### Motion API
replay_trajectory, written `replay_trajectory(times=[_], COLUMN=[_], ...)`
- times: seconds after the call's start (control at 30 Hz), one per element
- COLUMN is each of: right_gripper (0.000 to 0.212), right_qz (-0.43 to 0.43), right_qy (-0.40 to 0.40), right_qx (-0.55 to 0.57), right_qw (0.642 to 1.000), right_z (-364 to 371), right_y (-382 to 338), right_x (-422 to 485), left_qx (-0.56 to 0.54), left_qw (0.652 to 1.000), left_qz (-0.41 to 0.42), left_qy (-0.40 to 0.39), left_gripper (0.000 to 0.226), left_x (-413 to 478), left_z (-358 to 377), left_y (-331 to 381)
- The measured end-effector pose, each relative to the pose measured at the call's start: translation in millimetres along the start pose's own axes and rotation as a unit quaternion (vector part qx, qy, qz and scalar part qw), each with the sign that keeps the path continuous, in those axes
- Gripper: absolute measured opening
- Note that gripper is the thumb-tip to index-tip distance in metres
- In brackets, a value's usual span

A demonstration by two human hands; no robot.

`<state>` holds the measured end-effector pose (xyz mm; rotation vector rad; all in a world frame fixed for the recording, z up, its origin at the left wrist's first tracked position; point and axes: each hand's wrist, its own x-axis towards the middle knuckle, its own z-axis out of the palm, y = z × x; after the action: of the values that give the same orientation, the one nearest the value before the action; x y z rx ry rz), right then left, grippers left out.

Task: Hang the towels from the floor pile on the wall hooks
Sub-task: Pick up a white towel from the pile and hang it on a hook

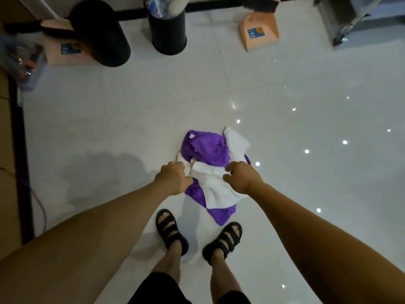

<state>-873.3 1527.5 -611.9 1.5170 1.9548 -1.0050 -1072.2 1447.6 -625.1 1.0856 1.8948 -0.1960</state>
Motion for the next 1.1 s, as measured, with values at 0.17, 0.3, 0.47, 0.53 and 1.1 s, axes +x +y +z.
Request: replay_trajectory(times=[0.17, 0.3, 0.47, 0.53, 1.1], right_gripper=[0.045, 0.05, 0.052, 0.05, 0.033], right_qz=[0.031, 0.051, 0.057, 0.068, -0.076], right_qy=[-0.024, -0.041, -0.047, -0.033, 0.16], right_qx=[0.005, -0.014, -0.059, -0.084, 0.078], right_qw=[0.999, 0.998, 0.995, 0.994, 0.981], right_z=[89, 151, 208, 222, 41], right_y=[44, 83, 118, 127, 55], right_x=[112, 189, 248, 258, 67], left_qx=[-0.021, -0.066, -0.062, -0.056, -0.096], left_qw=[1.0, 0.997, 0.998, 0.998, 0.992], left_qz=[-0.01, -0.016, -0.025, -0.036, 0.071], left_qy=[-0.001, 0.027, 0.011, 0.0, 0.035], left_gripper=[0.049, 0.052, 0.053, 0.058, 0.066], left_x=[108, 178, 221, 227, 62], left_z=[88, 155, 219, 232, 54], left_y=[-22, -34, -58, -66, 20])
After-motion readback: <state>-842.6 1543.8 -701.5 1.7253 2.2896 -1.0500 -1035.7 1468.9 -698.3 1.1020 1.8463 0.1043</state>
